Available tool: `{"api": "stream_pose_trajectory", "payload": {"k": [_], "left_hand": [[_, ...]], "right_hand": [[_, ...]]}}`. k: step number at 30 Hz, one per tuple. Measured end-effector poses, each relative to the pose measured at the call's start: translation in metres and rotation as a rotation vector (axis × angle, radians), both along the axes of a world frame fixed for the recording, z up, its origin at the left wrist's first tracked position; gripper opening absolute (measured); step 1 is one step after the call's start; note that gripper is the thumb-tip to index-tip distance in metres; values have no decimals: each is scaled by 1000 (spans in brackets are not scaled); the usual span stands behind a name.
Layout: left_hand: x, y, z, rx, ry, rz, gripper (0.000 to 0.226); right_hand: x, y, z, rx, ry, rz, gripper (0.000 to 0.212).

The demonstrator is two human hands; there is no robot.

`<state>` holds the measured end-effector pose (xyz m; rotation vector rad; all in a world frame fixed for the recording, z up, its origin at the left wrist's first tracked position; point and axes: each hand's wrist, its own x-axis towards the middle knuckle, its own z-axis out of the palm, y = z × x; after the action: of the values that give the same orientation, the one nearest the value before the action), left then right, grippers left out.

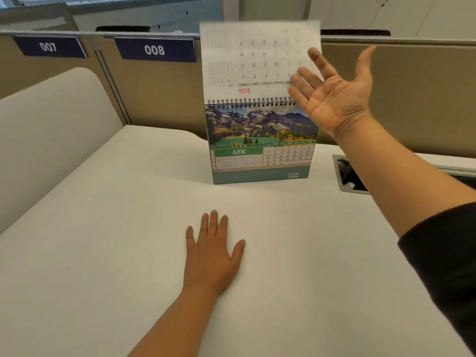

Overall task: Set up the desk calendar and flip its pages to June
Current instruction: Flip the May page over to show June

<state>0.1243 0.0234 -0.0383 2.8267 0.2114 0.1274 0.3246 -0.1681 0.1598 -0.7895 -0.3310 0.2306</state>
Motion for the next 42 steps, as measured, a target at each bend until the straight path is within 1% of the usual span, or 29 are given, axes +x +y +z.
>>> {"api": "stream_pose_trajectory", "payload": {"k": [4, 13, 16, 18, 20, 22, 23, 25, 27, 28, 30, 33, 36, 38, 42], "left_hand": [[-1, 0, 1, -10, -2, -2, 68], [-2, -1, 2, -26, -3, 4, 68], [-1, -1, 3, -19, 6, 6, 67], [-1, -1, 4, -12, 12, 0, 67], [-1, -2, 4, -11, 9, 4, 67], [-1, -2, 4, -20, 11, 4, 67], [-1, -2, 4, -24, 14, 2, 67], [0, -1, 3, -24, 20, 3, 67], [0, -1, 2, -15, 25, 1, 67], [0, -1, 2, -14, 25, 0, 67], [0, -1, 2, -28, 13, -3, 67], [1, -2, 2, -81, -30, -2, 63], [-5, -2, 9, -106, -124, -36, 55], [-12, -4, 14, -109, -182, -70, 51], [-31, -24, 30, -161, -203, -89, 48]], "right_hand": [[-1, 8, -3, -1, 25, -32, 81], [-9, 0, -12, -12, -6, -58, 74], [-25, 0, -26, -68, 16, -133, 67], [-40, 4, -41, -131, 66, -208, 61], [-56, 11, -60, -278, 118, -291, 52], [-74, 21, -82, -590, 96, -407, 42], [-82, 25, -94, -790, 34, -490, 37], [-100, 29, -121, -1199, -161, -603, 39], [-122, 32, -147, -1478, -324, -574, 45], [-134, 31, -158, -1556, -361, -551, 47], [-159, 27, -176, -1630, -402, -528, 46], [-196, 19, -191, -1611, -465, -535, 41], [-223, 13, -193, -1541, -500, -638, 33], [-230, 12, -188, -1561, -576, -692, 30], [-233, 15, -180, -1565, -570, -688, 27]]}}
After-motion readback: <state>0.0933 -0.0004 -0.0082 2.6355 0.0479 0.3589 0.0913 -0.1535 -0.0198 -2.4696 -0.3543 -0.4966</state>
